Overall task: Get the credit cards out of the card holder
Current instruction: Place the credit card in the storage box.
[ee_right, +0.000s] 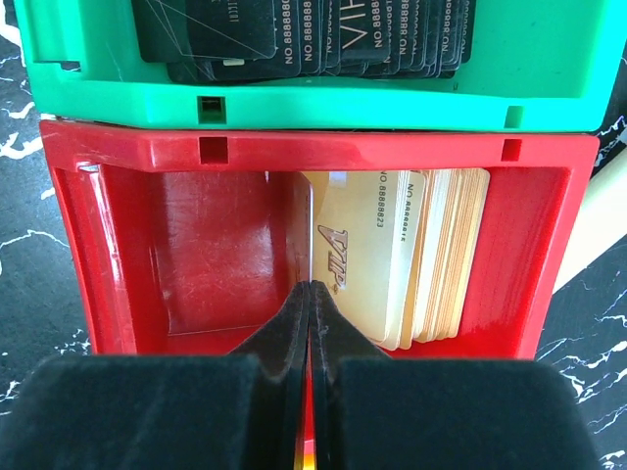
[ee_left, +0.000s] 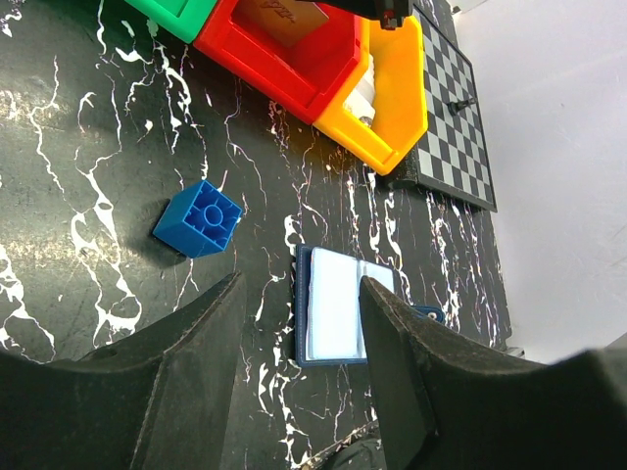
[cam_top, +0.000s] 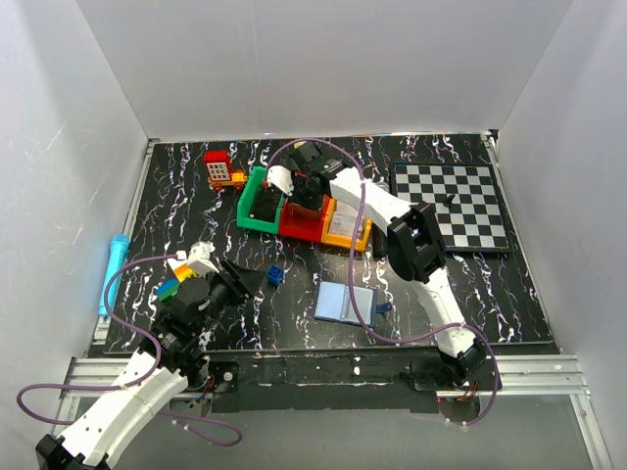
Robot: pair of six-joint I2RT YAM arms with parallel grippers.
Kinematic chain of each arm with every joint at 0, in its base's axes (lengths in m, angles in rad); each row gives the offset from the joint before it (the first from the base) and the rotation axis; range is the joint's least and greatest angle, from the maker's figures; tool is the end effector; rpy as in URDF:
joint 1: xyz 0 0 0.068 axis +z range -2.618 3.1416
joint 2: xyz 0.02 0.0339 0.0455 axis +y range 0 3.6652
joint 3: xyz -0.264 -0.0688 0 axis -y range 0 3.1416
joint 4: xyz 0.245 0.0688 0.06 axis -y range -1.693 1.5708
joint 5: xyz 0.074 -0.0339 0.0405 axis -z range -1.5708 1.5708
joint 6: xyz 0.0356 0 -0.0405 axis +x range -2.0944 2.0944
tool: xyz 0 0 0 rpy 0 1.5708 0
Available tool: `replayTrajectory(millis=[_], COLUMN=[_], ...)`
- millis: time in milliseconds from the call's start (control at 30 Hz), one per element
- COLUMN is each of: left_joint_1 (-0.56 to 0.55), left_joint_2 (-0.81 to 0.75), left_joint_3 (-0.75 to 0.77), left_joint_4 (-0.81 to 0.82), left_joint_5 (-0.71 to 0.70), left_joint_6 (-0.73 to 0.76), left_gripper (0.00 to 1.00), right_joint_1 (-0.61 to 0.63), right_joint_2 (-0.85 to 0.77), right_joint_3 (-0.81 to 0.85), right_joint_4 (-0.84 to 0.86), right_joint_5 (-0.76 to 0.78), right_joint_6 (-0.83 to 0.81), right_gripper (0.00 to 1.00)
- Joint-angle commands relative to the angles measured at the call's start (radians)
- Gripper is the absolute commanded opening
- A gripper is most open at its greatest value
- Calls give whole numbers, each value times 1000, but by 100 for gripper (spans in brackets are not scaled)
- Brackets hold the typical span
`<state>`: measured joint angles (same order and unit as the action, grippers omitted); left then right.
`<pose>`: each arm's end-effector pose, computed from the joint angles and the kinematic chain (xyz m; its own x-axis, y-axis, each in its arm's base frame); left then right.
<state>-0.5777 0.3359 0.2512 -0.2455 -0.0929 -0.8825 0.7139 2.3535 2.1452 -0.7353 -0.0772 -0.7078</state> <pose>0.1052 -0.0647 0.2041 -0.5357 -0.5687 -0.6241 0.0889 0.6970 -0.7115 0.3931 0.3442 0.2201 -0.0183 -0.8735 -0.4865 -0.9199 0.2053 -0.3341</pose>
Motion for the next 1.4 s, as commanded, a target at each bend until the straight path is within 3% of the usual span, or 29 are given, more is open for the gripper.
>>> replayTrajectory(millis=[0, 300, 500, 733, 1133, 1367], left_joint_1=[4, 3, 4, 4, 4, 4], left_joint_2=[3, 6, 8, 8, 9, 26], left_joint_3=[-12, -15, -13, -9, -1, 19], left_joint_4=[20, 22, 22, 22, 18, 18], left_joint_5=[5, 9, 10, 12, 12, -4], left_joint_6=[7, 5, 7, 8, 11, 19], left_gripper=[49, 50, 50, 50, 51, 54], right_joint_1=[1, 4, 7, 9, 9, 9], right_joint_2=[18, 18, 12, 0, -29, -262], right_joint_3=[21, 16, 15, 7, 1, -155], right_joint_4=[27, 34, 40, 56, 83, 287], right_joint_5=[33, 50, 60, 71, 154, 266], right_joint_6=[18, 25, 27, 30, 40, 140], right_gripper=[5, 19, 21, 30, 34, 35])
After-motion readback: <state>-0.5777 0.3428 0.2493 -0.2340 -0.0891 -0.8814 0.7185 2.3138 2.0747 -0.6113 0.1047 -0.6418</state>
